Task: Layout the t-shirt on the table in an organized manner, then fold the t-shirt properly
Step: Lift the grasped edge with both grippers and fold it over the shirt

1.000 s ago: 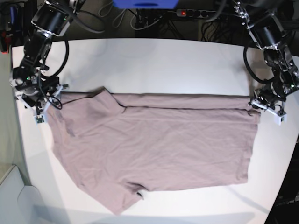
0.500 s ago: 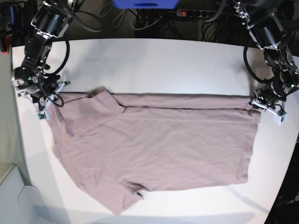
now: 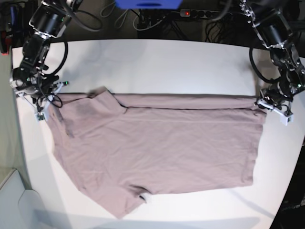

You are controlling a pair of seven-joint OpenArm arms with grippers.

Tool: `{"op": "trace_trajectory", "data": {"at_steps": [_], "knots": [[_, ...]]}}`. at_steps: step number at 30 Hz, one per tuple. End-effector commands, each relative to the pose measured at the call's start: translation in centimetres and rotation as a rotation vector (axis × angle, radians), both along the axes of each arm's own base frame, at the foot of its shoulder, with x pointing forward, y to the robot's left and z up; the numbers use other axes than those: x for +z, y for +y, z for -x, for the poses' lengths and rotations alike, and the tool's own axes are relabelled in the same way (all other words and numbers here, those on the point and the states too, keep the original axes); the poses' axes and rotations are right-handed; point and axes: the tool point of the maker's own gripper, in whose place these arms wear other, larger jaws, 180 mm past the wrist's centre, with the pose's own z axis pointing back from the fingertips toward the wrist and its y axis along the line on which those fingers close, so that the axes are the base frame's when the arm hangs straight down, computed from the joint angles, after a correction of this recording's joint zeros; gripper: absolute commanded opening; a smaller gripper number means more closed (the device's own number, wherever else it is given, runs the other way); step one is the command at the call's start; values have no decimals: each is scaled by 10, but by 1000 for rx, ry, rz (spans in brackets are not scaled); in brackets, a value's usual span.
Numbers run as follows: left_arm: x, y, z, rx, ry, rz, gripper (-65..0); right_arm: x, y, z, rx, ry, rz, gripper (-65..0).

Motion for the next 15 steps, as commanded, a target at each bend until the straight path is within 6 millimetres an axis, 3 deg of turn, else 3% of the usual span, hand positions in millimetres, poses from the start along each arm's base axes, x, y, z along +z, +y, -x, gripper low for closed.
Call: {"op": "trace_trajectory", "data": {"at_steps": [1,7,13,15], "knots": [[20,12,-7,-7,-38,-43,-648,10,-15,-1,1,-11,44,-650],[51,10,0,-65,-35,-126,-648,45,-25,-8,20,-91,127,-650],[72,7,-12,-81,-62,-146,-648,83,-5,-32,96,-163,193,-650],[78,7,-21,-82,-80,-145,-648,87,0,-37,112,-176,197,-650]]}}
